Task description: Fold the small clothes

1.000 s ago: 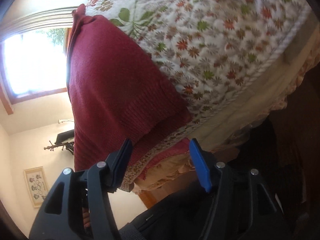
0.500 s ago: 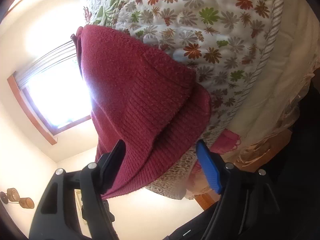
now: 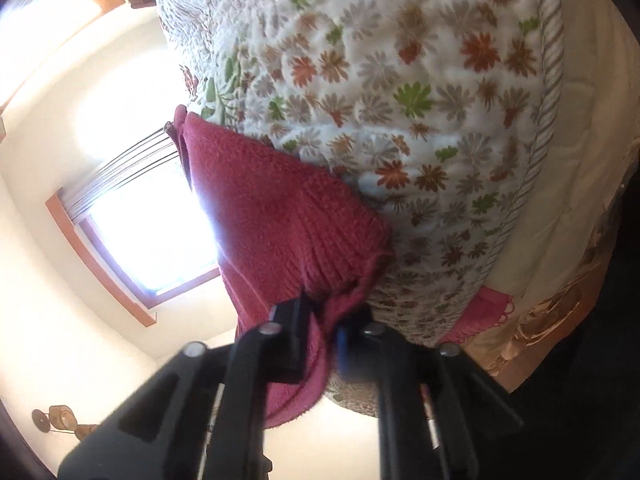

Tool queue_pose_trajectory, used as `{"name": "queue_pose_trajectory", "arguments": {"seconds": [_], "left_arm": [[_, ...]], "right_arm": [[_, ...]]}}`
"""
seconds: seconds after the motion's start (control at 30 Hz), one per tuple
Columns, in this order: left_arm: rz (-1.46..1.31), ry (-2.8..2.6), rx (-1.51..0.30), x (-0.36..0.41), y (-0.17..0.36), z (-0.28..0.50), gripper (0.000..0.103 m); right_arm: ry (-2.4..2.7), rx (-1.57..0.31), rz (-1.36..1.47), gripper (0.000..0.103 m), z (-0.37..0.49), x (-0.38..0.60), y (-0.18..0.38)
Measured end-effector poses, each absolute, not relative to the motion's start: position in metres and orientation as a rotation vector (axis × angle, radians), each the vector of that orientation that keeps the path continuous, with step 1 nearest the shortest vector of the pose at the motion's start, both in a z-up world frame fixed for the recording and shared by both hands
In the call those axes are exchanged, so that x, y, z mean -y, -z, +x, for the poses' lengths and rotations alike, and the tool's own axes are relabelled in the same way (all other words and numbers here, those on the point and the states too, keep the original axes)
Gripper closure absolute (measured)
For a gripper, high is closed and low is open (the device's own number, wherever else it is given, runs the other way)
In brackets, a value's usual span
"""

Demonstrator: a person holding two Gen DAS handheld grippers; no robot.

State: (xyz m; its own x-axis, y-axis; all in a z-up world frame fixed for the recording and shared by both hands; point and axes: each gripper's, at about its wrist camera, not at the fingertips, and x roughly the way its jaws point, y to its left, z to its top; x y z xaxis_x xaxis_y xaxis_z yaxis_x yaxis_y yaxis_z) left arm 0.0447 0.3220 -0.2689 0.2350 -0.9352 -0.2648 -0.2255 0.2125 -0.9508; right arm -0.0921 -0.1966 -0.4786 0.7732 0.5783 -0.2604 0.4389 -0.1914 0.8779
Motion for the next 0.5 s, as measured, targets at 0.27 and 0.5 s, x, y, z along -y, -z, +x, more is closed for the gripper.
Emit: {"name": "queue_pose_trajectory", "arguments": {"seconds": [0.27,0.5], "left_arm": [[-1.398,0.644,-1.232,-0.356,0.317,0.01,0.097],[-1.494,0.651,-1.189,-0.365,0.342,-0.004,0.097]], "right_arm": [[-0.124,-0.802,1.522,0.098,-0.098,0.209,0.374],[-0.144,-0.767,1.385,0.098,-0.084,0.211,0.297]]}}
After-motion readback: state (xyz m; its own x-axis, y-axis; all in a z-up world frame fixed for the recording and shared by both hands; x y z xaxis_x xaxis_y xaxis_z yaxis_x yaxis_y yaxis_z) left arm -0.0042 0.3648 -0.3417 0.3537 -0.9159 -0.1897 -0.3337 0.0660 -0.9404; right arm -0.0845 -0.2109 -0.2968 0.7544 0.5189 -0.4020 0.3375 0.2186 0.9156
